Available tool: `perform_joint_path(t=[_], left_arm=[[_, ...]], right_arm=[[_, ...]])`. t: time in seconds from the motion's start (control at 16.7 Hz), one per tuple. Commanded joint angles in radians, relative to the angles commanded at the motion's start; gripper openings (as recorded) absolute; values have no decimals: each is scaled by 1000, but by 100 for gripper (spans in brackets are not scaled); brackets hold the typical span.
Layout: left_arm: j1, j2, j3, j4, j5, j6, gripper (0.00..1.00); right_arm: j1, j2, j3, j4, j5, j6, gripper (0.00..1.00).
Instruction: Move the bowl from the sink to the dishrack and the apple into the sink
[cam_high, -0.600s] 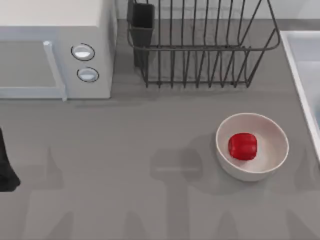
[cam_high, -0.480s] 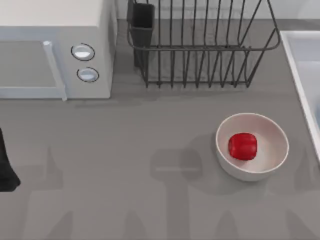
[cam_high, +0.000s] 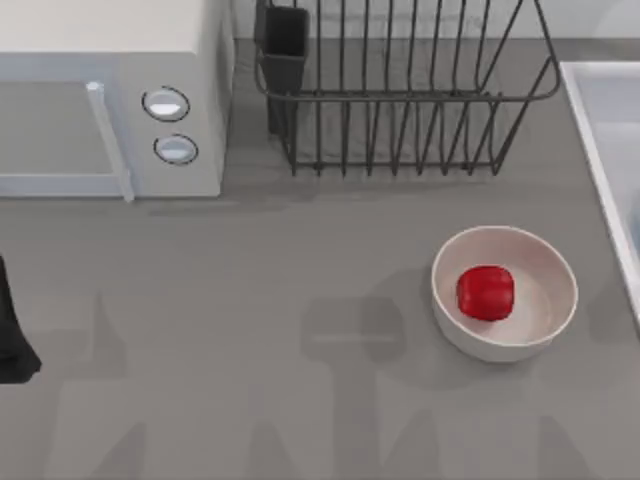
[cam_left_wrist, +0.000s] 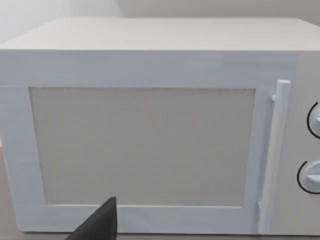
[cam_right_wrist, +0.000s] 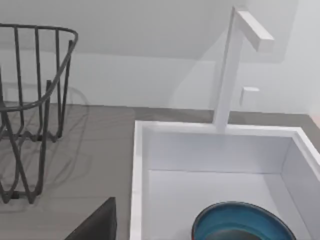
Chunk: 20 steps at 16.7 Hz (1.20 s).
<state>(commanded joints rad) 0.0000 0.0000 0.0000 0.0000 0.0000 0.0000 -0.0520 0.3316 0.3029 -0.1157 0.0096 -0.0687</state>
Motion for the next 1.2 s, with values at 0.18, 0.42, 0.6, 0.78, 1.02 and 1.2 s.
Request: perform_joint_path(t=[0.18,0.42,0.6,0.78,1.02,1.2], left_arm=[[0,0,0,0,0,0,100],[0,0,0,0,0,0,100],[0,0,0,0,0,0,100],[0,0,0,0,0,0,100],[0,0,0,0,0,0,100],[0,0,0,0,0,0,100]], right_arm=[[-36,263,206,-127,-2,-43,100],[-92,686,511,-356,-8,-103,100],[-136,1025,755,-551,-15,-143,100],[-181,1355,1007,-744,-23,-180,100],[-238,1740,1349,-957,-32,-222,100],[-275,1961,1600,-1060,-36,-249,100]])
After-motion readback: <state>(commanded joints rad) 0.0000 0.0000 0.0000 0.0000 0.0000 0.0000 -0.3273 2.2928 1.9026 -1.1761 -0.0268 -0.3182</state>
